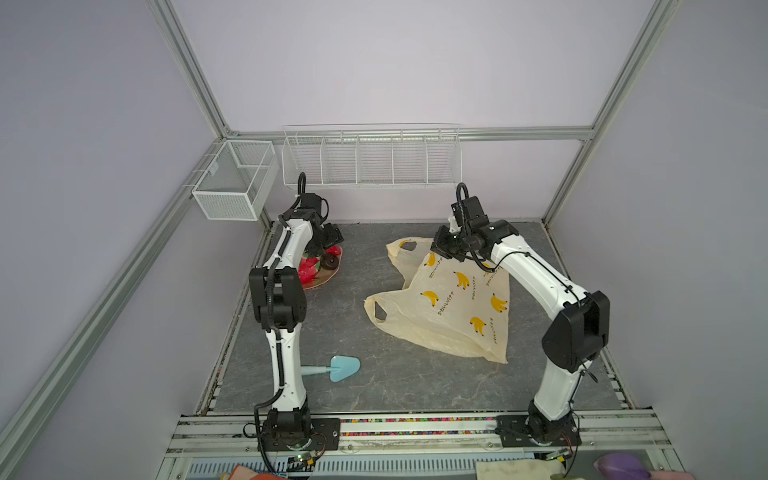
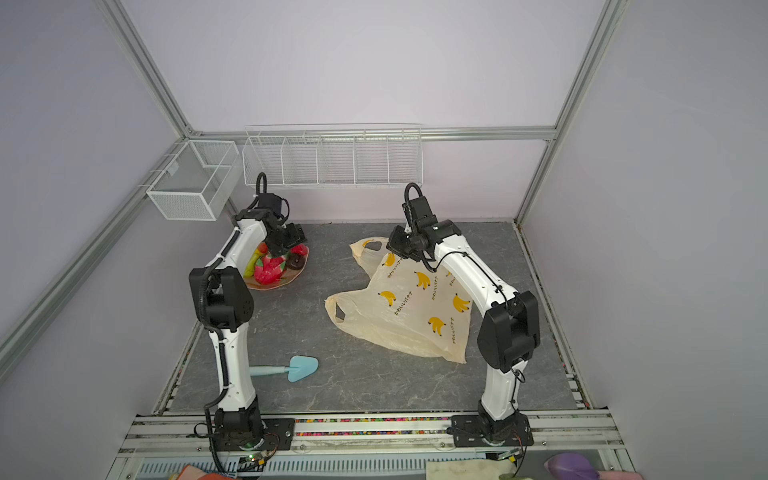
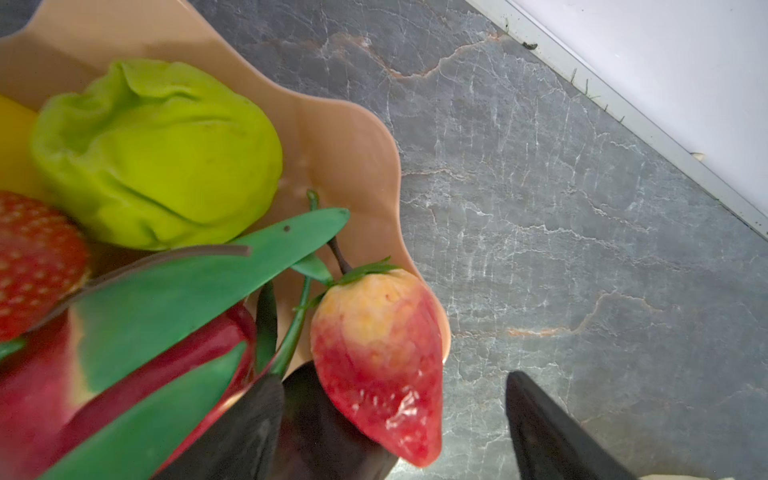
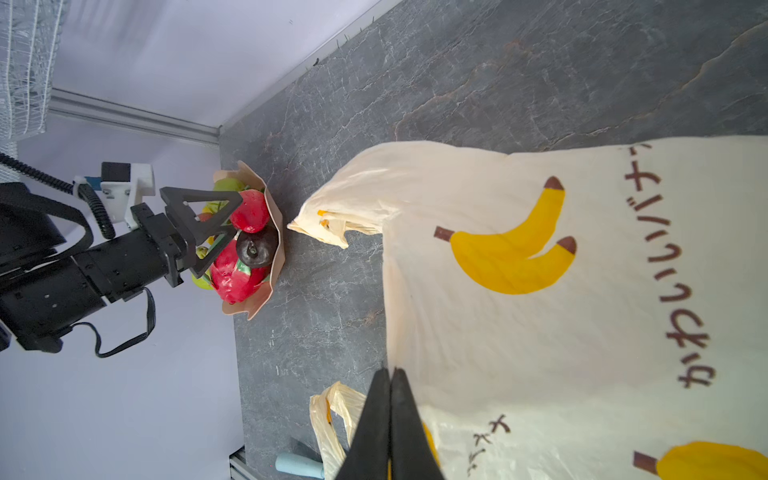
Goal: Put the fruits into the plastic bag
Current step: 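Grasp the pale red-yellow strawberry in the bowl with the left gripper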
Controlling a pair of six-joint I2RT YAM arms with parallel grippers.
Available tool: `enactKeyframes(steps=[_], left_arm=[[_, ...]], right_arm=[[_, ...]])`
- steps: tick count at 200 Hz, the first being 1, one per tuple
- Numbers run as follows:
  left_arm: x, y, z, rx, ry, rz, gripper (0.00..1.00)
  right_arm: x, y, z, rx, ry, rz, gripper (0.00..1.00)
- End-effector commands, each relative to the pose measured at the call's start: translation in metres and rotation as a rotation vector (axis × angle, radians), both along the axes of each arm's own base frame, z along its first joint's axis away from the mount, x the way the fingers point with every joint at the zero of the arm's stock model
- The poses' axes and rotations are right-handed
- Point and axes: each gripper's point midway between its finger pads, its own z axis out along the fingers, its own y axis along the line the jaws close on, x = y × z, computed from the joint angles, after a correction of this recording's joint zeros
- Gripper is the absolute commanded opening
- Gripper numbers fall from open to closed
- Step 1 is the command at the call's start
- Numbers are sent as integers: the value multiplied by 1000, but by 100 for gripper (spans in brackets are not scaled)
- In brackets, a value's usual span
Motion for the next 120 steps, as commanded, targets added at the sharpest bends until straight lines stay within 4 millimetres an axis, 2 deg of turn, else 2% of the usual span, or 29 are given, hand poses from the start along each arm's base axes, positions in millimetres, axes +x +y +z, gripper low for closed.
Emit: enactKeyframes(steps=[1,56,120], left_arm=[[3,3,-6,-4,22,15,82],[6,0,-17,-14,33,-3,75],[0,2,-27,-1,71,-1,68]], right_arm=[[3,5,-4,-3,6,21,6],[3,4,-6,-9,10,22,6],[5,2,-6,-11,9,18,6]])
